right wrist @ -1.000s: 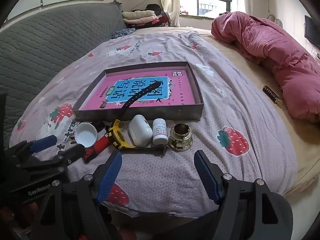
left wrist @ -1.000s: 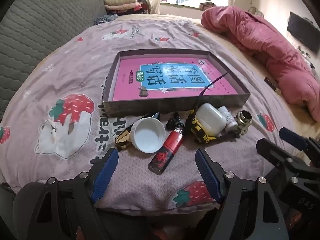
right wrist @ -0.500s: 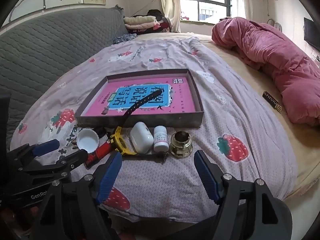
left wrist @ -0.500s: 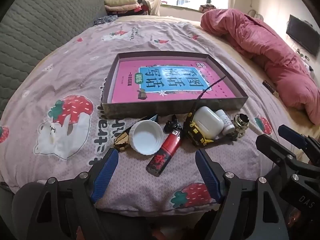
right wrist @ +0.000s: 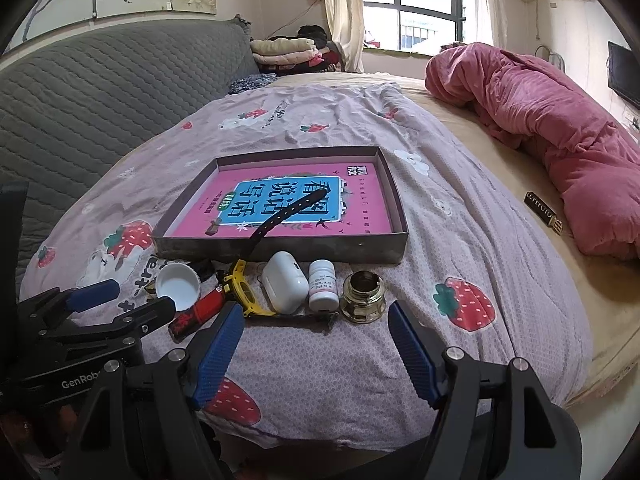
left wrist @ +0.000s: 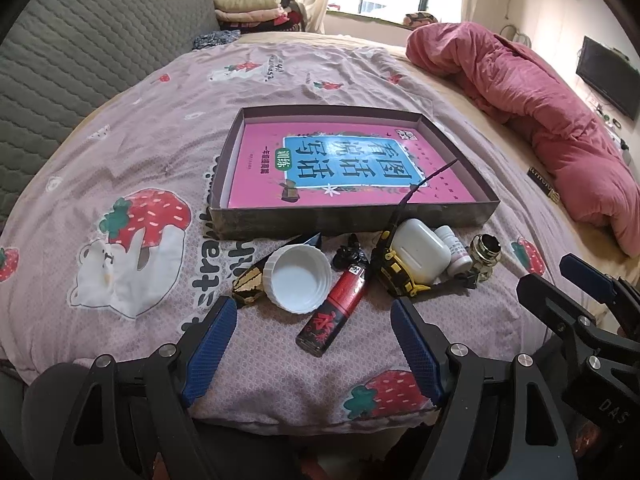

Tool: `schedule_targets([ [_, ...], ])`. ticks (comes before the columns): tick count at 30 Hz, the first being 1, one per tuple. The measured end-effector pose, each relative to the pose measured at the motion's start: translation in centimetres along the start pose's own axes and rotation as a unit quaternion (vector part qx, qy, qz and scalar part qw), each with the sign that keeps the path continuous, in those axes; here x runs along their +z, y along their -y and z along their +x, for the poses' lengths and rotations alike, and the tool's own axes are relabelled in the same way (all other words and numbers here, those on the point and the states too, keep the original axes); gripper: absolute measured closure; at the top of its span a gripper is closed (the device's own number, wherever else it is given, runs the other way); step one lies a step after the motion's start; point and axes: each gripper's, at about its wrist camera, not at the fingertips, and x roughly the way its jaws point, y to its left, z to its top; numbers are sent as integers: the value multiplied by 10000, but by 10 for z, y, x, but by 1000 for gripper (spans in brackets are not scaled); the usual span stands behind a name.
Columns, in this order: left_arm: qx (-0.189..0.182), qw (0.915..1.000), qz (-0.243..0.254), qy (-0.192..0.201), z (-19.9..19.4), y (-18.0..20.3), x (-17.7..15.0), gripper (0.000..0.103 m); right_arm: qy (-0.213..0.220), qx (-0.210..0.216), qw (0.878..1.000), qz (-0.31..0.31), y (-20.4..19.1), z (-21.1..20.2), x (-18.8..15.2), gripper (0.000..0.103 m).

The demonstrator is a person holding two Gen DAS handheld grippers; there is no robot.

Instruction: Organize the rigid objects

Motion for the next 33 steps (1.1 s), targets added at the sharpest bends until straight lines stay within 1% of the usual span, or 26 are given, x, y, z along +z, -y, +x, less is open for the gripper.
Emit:
schedule_targets([
  [13, 35, 10000, -3, 56, -2, -1, 1, 23, 32, -4, 10000, 0, 2, 0, 1, 29],
  [33, 71, 10000, -14, 25, -1, -2, 0, 23, 16, -31, 10000, -17, 2, 0, 1, 29],
])
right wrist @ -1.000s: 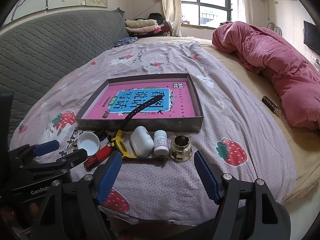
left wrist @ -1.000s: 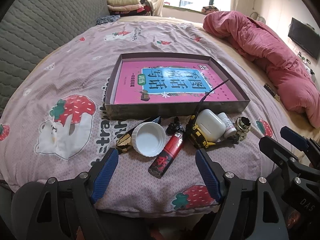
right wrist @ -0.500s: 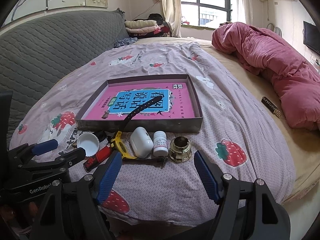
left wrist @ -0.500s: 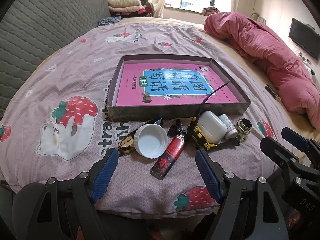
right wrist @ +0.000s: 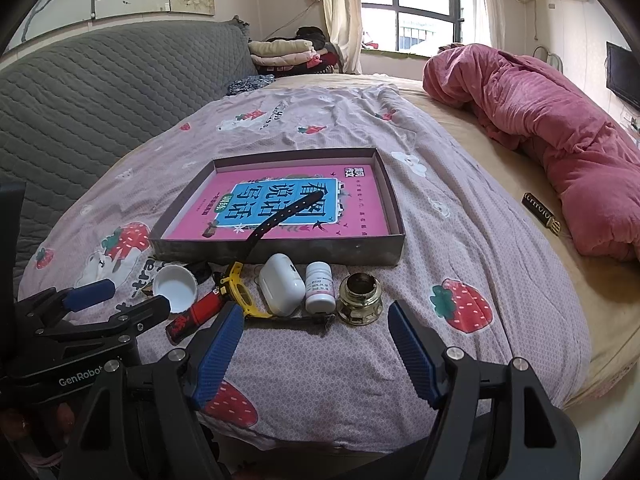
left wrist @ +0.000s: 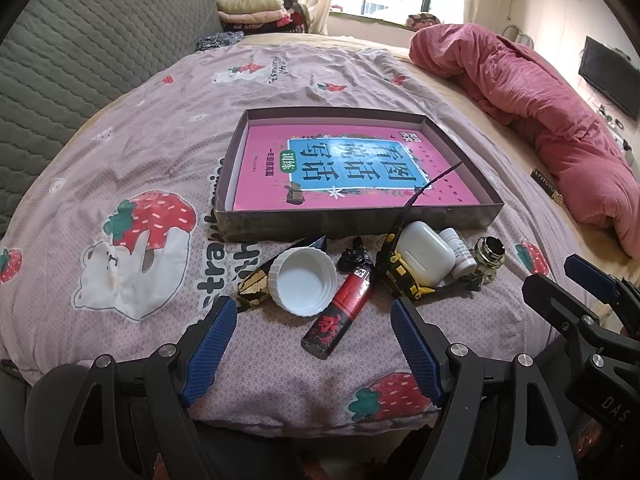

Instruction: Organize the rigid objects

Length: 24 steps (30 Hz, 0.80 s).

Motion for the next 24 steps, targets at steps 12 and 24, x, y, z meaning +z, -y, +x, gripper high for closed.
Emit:
schedule_targets([
  [12, -9, 10000, 5, -24, 2, 0, 0, 23, 15, -8, 10000, 0, 0, 0, 0, 29],
  [24, 53, 9995, -181, -269, 9, -17, -4, 23, -30, -9, 9999, 136, 9, 6, -1, 29],
])
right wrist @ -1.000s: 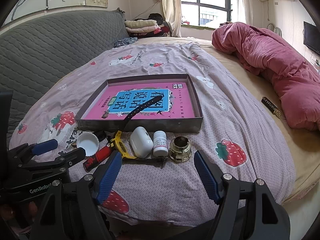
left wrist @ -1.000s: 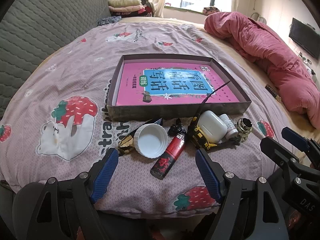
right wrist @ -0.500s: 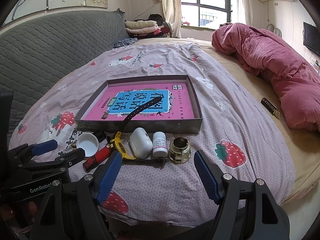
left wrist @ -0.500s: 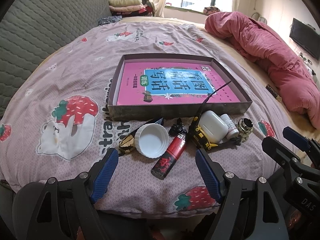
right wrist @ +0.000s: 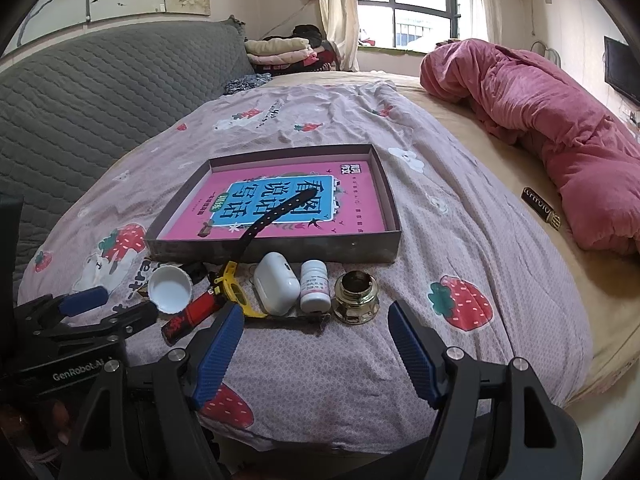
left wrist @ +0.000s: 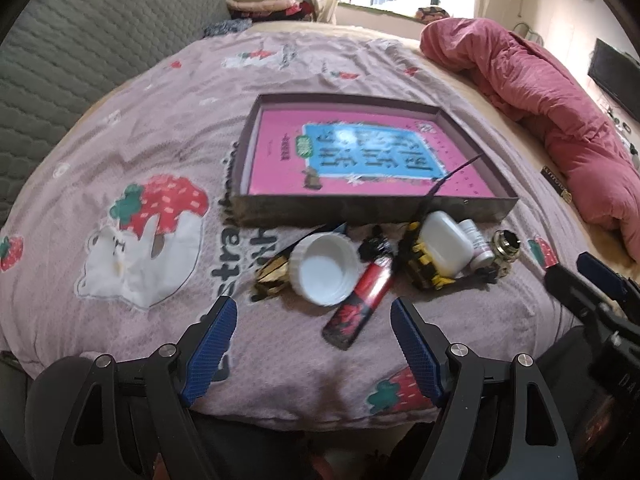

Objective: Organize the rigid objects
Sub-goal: 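Lower the left gripper onto the white bottle cap while the right gripper approaches the brass nut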

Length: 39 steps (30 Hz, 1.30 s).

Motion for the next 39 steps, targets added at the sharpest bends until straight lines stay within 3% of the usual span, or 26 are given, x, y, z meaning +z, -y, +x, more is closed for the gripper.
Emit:
schedule_targets([
  [6, -129, 9993, -300, -155, 10, -17, 2, 23, -1, -25, 9999, 123, 11, 6, 1, 29],
  [17, -136, 9991, -330, -208, 35, -15, 14, 23, -105, -165, 9993, 326, 35, 28, 0, 29],
  [20, -122, 9993, -298, -200, 41, -11, 18, 28, -157, -154, 9989, 413, 39, 34, 0, 29],
  [39, 539, 9983, -100, -181, 64, 13, 24, 28, -467, -129, 9974, 539, 48, 71, 1, 29],
])
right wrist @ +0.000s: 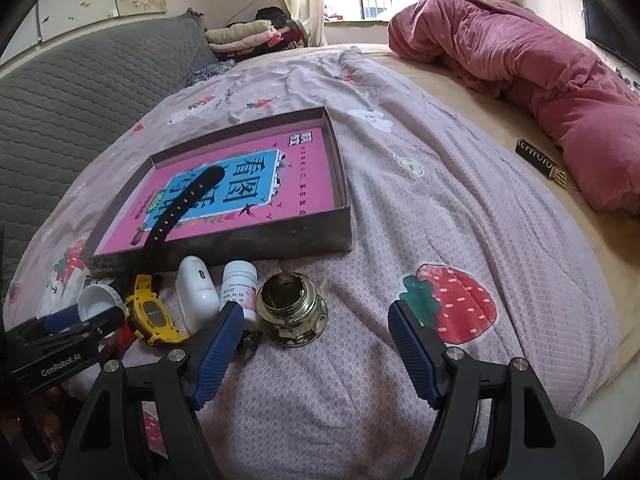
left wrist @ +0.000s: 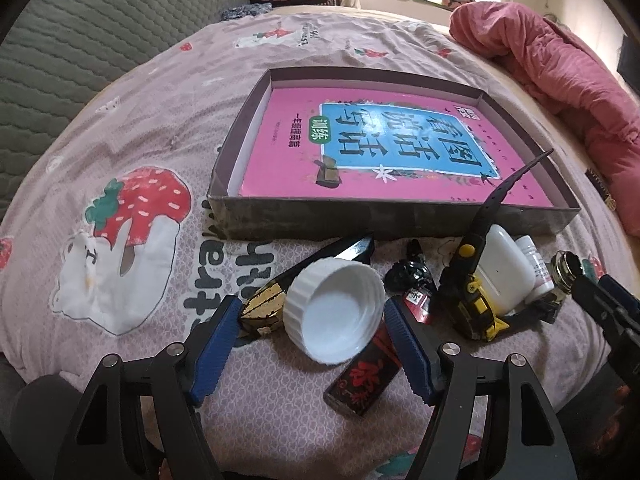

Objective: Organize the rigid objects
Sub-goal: 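Lower the left gripper onto the white bottle cap while the right gripper approaches the brass nut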

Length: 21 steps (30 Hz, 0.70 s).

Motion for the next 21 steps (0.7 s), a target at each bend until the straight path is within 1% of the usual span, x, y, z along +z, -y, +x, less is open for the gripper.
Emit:
schedule_targets([
  [2, 55, 10000, 5, 19, 1, 0, 0, 28, -86, -23, 10000, -37, -1, 5, 0, 29],
  [5, 121, 9999, -37, -3, 5, -1, 1, 28, -75, -43, 9999, -56, -2, 9, 2, 29],
  [6, 92, 9999, -66, -17, 6, -2, 1, 30, -64, -65, 9999, -64, -2, 10, 2, 29],
  [7, 73, 9999, -92, -41, 7, -3, 1, 33, -71, -86, 9999, -74, -2, 12, 2, 29],
  [9, 65, 9998, -141, -97, 10, -6, 1, 36, -83, -120, 9998, -101, -2, 16, 3, 30],
  [12, 1, 9997, -207, -121, 11, -9, 0, 38, -79, -101, 9998, -148, -2, 21, 5, 33],
  [15, -25, 9997, -220, -88, 10, -10, 0, 38, -103, -153, 9993, -322, -6, 27, 6, 39],
  [16, -28, 9997, -218, -81, 10, -10, 0, 38, -124, -153, 9991, -374, -8, 29, 6, 44],
  [17, -25, 9998, -207, -78, 10, -10, 0, 39, -161, -136, 9989, -423, -9, 32, 5, 46],
  [19, -20, 9998, -186, -63, 9, -10, 0, 40, -179, -83, 9986, -488, -10, 34, 5, 55],
  [20, -21, 9998, -179, -48, 9, -10, 0, 40, -137, -54, 9986, -518, -10, 34, 5, 59],
  [21, -24, 9998, -177, -45, 8, -11, 0, 41, -95, -36, 9984, -556, -11, 32, 5, 64],
])
